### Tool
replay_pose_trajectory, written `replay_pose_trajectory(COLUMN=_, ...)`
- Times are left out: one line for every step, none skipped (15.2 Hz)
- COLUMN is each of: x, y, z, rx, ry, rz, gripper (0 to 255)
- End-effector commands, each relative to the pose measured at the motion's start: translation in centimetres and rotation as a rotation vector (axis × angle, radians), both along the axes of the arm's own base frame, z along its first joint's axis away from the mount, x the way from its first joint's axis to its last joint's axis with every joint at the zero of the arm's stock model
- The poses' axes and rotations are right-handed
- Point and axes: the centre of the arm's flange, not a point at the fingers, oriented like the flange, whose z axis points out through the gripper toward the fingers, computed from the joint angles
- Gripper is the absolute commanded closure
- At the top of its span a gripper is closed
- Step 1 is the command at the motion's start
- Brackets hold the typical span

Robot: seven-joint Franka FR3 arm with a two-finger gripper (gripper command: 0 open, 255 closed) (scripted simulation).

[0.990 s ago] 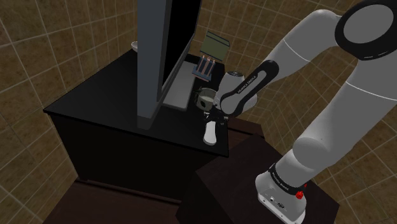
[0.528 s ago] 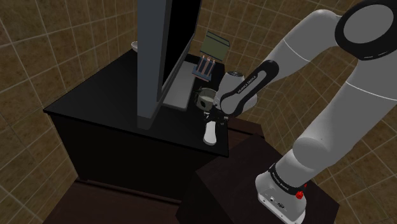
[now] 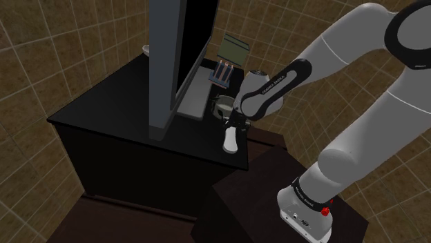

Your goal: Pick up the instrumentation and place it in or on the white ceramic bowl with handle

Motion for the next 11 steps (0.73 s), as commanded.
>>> replay_pose_trajectory(x=0.1, y=0.0, z=1.0, rx=0.000, ry=0.000, rz=0.000, gripper=255)
replay_pose_trajectory(x=0.1, y=0.0, z=1.6, rx=0.000, ry=0.000, rz=0.000, gripper=255)
replay_pose_trajectory(x=0.1, y=0.0, z=2.1, rx=0.000, ry=0.000, rz=0.000, gripper=255)
replay_pose_trajectory(x=0.1, y=0.0, z=2.6, rx=0.000, ry=0.000, rz=0.000, gripper=255)
replay_pose_trajectory(x=0.1, y=0.0, z=3.2, rx=0.000, ry=0.000, rz=0.000, gripper=255)
replay_pose_trajectory(x=0.1, y=0.0, z=3.7, rx=0.000, ry=0.000, rz=0.000, gripper=255)
replay_pose_trajectory(x=0.1, y=0.0, z=4.2, rx=0.000, ry=0.000, rz=0.000, gripper=255)
replay_pose_trajectory(x=0.1, y=0.0, z=4.7, rx=0.000, ry=0.000, rz=0.000, gripper=255)
replay_pose_trajectory(x=0.1, y=0.0, z=5.3, rx=0.000, ry=0.000, rz=0.000, gripper=255)
replay_pose_trajectory(x=0.1, y=0.0, z=5.8, rx=0.000, ry=0.000, rz=0.000, gripper=255)
replay_pose_trajectory(x=0.1, y=0.0, z=6.3, rx=0.000, ry=0.000, rz=0.000, gripper=255)
